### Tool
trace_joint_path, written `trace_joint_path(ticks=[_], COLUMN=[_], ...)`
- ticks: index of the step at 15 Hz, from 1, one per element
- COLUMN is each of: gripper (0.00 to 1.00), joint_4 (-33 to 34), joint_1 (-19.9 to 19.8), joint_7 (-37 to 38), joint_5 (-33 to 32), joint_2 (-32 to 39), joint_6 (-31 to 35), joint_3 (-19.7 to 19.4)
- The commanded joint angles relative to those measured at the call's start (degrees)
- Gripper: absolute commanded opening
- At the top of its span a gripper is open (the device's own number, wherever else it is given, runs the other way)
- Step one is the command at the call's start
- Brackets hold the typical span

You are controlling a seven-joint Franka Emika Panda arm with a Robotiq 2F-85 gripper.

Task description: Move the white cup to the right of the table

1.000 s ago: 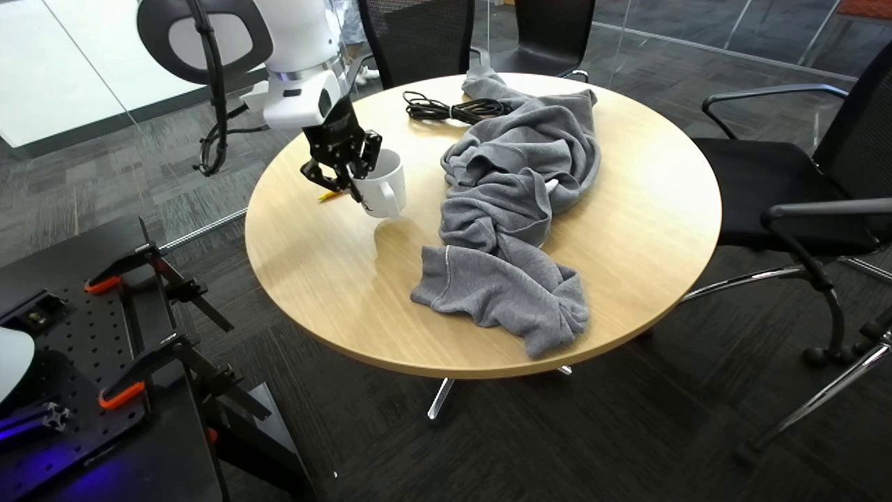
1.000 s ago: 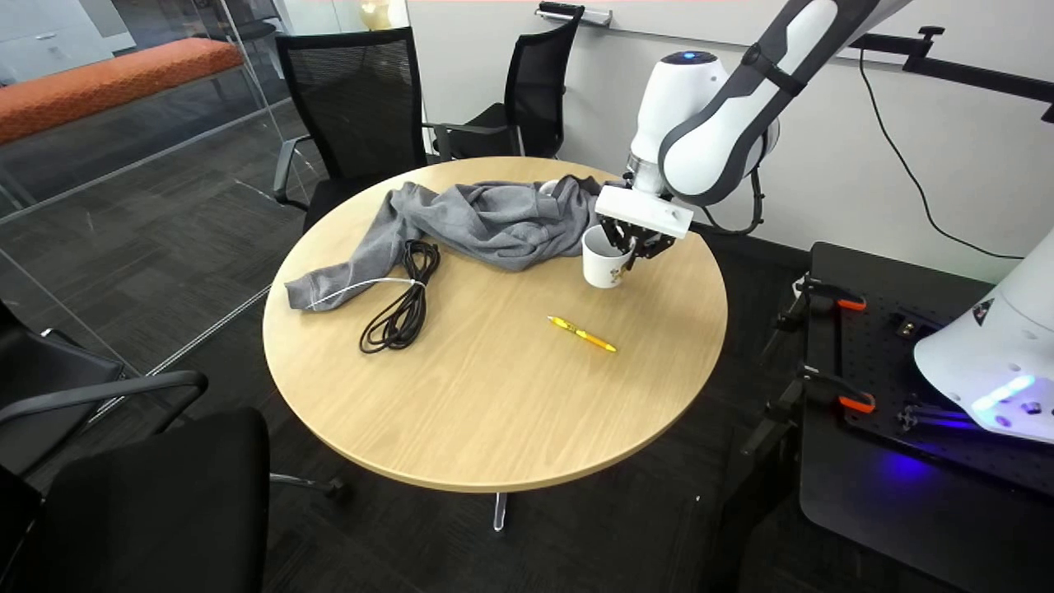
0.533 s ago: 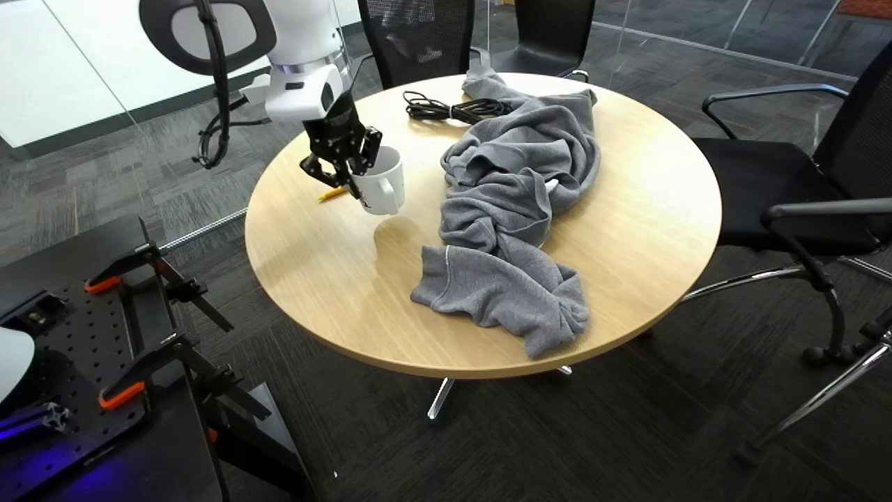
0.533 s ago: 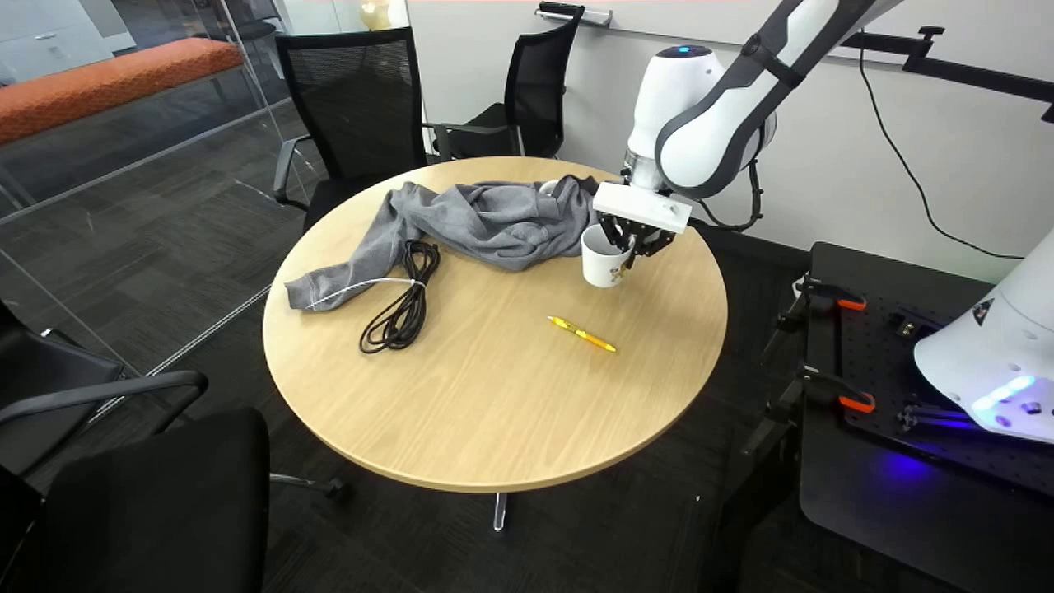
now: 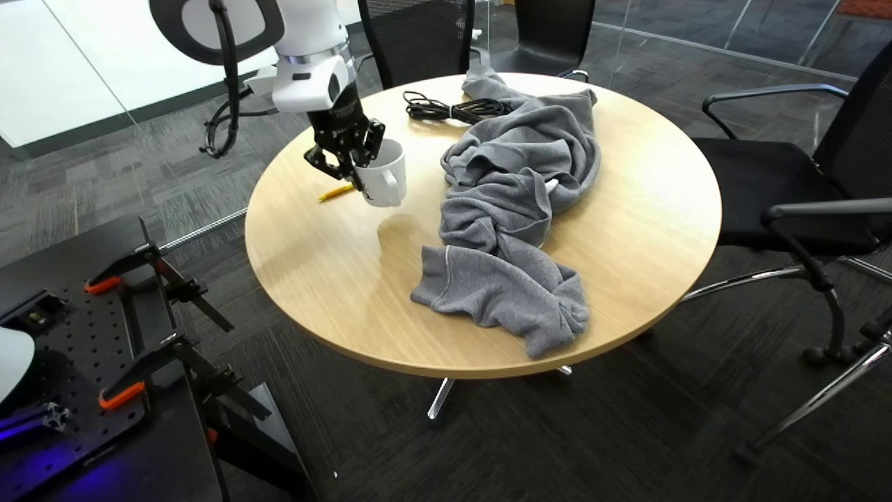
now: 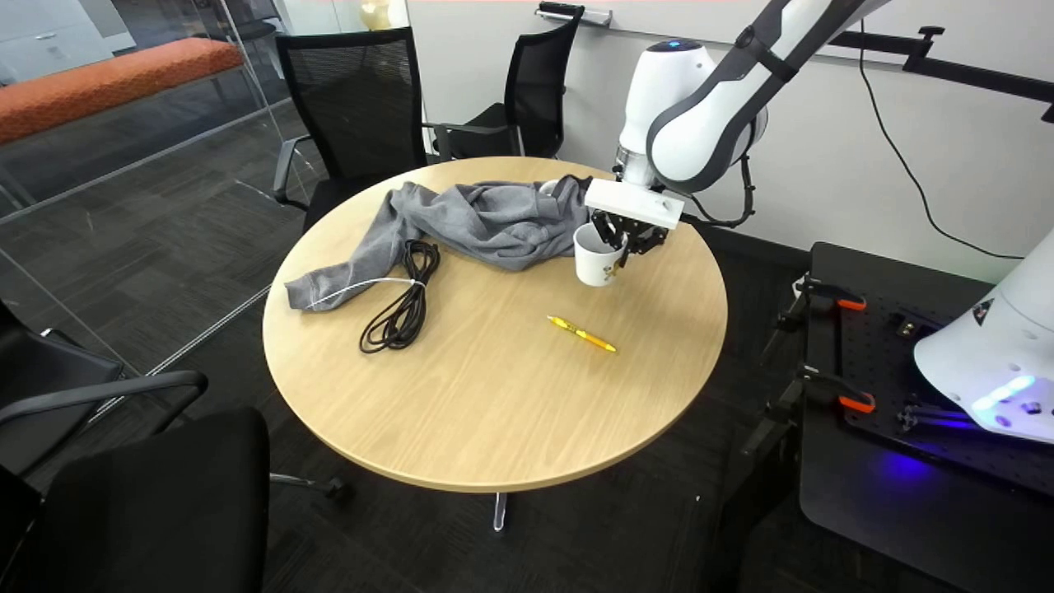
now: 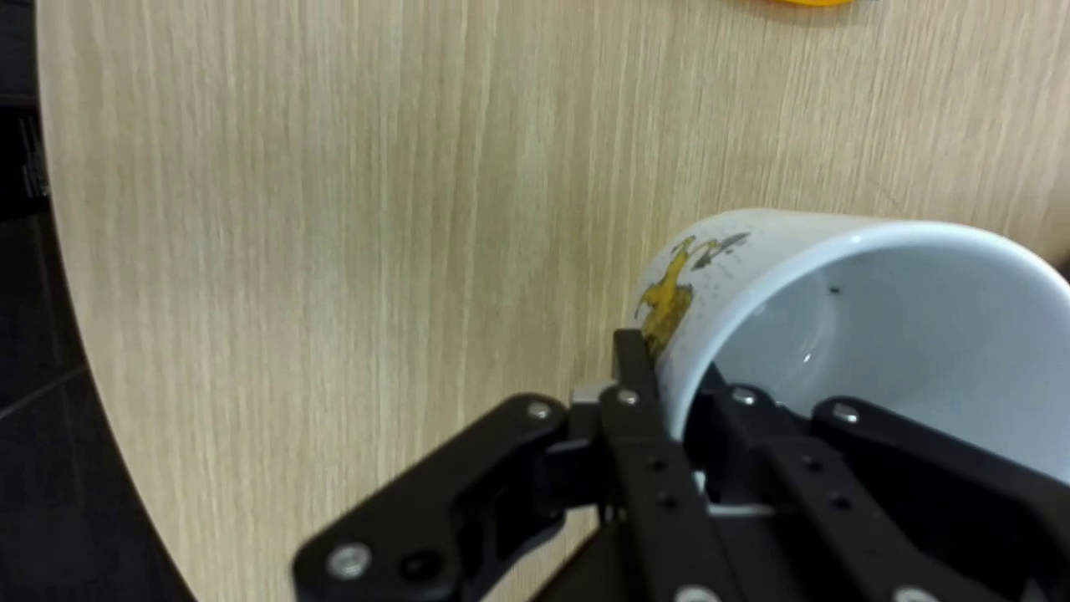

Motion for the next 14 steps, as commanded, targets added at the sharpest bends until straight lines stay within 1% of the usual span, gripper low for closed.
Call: trace_joint_path(ticks=[1,5,14], gripper=[0.03,0.03,0.03], joint_4=[1.9,3.3,7.7], joint_1=[-1.2,-1.1,-2.3], joint_7=[1.0,1.1,-0.2], joint_5=[-1.0,-1.0,-0.1], joint_2=[0.1,1.7,5.6], joint_6=[-1.4,-0.4,-0.9], joint_3=[1.2,1.4,2.4])
